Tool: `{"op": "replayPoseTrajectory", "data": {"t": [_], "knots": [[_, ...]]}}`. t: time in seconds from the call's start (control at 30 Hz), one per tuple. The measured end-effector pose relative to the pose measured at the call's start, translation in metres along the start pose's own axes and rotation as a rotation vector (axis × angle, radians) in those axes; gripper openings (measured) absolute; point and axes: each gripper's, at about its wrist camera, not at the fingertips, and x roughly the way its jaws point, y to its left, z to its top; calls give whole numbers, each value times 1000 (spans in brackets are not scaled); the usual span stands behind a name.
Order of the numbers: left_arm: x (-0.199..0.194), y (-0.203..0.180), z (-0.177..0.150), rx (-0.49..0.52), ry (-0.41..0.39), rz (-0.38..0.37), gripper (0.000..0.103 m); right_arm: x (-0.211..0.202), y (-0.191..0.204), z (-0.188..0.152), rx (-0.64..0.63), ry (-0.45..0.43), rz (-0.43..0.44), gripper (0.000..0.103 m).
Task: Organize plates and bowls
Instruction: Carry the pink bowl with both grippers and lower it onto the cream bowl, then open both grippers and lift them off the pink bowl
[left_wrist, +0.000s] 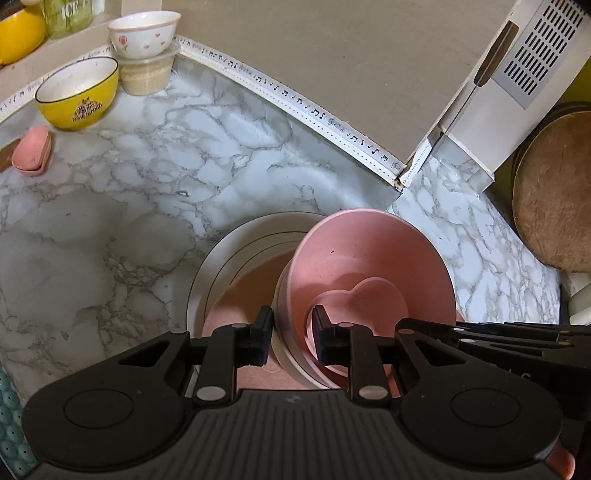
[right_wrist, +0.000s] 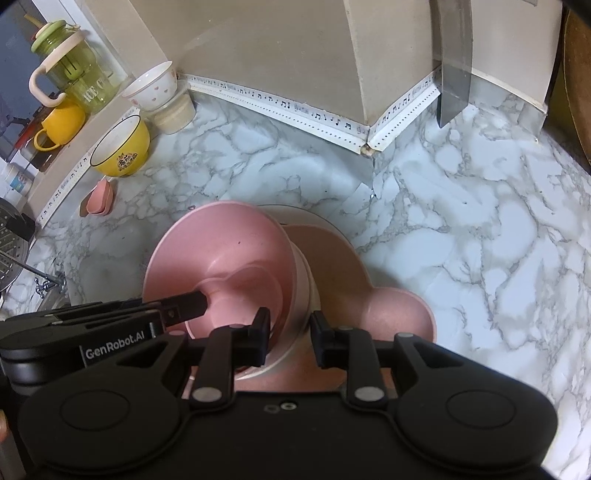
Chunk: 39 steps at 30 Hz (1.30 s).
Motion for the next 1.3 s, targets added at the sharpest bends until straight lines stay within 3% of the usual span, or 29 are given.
{"op": "replayPoseTrajectory", "data": {"t": [0.77, 1.23, 1.3], "knots": [[-18, 7, -7, 53, -51, -45, 22, -15, 9, -9, 17, -46, -73, 32], [-53, 10, -22, 104, -152, -68, 22, -62, 27, -35, -35, -193, -97, 48], [-59, 11, -25, 103, -165, -80, 27, -68, 29, -40, -37, -214, -94, 49]]}}
